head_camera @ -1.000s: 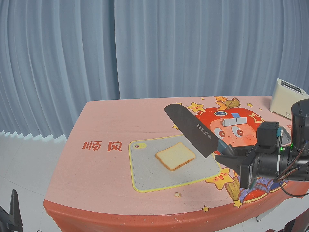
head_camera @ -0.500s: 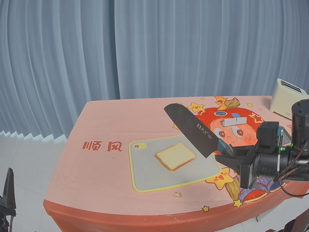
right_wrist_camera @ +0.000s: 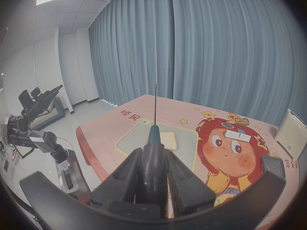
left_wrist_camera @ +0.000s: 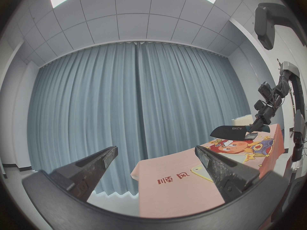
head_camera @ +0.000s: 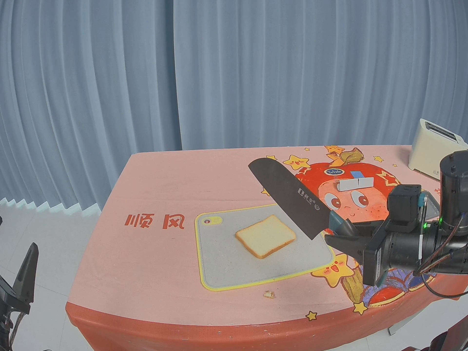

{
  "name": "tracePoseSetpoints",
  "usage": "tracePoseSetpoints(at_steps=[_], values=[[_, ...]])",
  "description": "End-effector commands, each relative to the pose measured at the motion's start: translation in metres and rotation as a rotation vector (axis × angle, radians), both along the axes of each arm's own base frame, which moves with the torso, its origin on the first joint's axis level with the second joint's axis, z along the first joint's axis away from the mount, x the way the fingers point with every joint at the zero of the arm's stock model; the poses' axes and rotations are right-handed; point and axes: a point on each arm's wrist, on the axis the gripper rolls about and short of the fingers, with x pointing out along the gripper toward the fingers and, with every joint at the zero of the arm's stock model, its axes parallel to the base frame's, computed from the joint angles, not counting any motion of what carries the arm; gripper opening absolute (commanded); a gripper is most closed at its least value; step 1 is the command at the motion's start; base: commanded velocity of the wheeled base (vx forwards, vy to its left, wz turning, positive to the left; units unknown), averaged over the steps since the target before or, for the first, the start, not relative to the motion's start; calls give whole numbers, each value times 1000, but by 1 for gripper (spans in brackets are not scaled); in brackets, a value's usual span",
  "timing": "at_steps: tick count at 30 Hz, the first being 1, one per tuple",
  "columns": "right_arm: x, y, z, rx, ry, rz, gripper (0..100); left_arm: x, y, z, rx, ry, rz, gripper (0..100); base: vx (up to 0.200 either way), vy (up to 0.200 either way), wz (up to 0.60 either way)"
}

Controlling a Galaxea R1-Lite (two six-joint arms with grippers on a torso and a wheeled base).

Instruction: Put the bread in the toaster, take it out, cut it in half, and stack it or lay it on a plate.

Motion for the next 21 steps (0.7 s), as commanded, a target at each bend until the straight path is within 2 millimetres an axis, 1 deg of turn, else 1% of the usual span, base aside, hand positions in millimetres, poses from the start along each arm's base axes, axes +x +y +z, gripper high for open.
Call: tracePoseSetpoints(at_steps=[1, 6, 9, 13, 15, 21], values=[[1, 0, -2, -7, 7, -2, 0, 15, -2, 8, 5, 53, -31, 100, 0, 0, 0], [1, 1, -1, -4, 3, 1, 0, 33, -7, 30, 7, 72, -105, 100, 0, 0, 0], [1, 1, -1, -3, 4, -1, 0, 43, -10, 38, 9, 91, -128, 100, 0, 0, 0], [2, 1, 0, -1, 0, -4, 0, 50, -12, 45, 8, 98, -161, 100, 0, 0, 0], [1, 0, 0, 2, -2, -4, 0, 55, -13, 46, 13, 127, -176, 100, 0, 0, 0], [1, 1, 0, 2, 0, -1, 0, 62, -14, 48, 20, 207, -187, 100, 0, 0, 0]])
